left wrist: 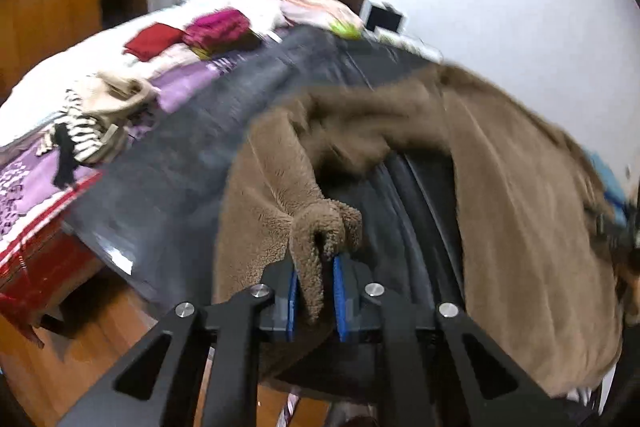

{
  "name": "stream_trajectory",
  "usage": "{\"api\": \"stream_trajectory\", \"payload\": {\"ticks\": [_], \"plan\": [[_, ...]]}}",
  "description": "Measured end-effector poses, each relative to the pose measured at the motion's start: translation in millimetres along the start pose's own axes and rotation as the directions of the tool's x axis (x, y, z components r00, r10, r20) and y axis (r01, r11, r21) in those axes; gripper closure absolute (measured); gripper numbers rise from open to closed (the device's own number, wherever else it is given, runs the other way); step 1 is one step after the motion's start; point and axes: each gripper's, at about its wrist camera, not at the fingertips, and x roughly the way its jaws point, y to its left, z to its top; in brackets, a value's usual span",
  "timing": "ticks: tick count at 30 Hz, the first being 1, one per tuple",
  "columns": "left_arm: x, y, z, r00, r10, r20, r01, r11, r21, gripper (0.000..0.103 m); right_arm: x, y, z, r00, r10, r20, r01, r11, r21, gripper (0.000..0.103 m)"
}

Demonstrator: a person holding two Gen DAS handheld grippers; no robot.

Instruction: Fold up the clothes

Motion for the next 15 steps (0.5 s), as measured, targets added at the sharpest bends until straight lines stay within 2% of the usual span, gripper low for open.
{"api": "stream_trajectory", "payload": {"ticks": [4, 7, 11, 15], "plan": [[-33.6, 46.8, 46.0, 0.994, -0.007, 0.108, 0.021, 0.992, -0.123, 0.089, 0.1, 0.1, 0.3, 1.000, -0.002, 0.000, 0.002, 1.000, -0.002, 0.013], [-53.9, 90.0, 85.0, 0.985, -0.019, 0.172, 0.059, 0.971, -0.230, 0.091, 0.2, 0.5, 0.3, 1.000, -0.003, 0.000, 0.003, 1.000, -0.005, 0.013], [-63.0, 132.6, 119.4, 0.978, -0.034, 0.204, 0.103, 0.936, -0.337, 0.093, 0.2, 0.0, -0.1, 1.000, -0.006, 0.001, 0.006, 1.000, -0.008, 0.013], [-65.7, 160.4, 147.0, 0.975, -0.013, 0.222, 0.103, 0.912, -0.398, 0.093, 0.8, -0.6, -1.6, 1.000, -0.001, -0.008, 0.001, 1.000, -0.013, 0.013]]}}
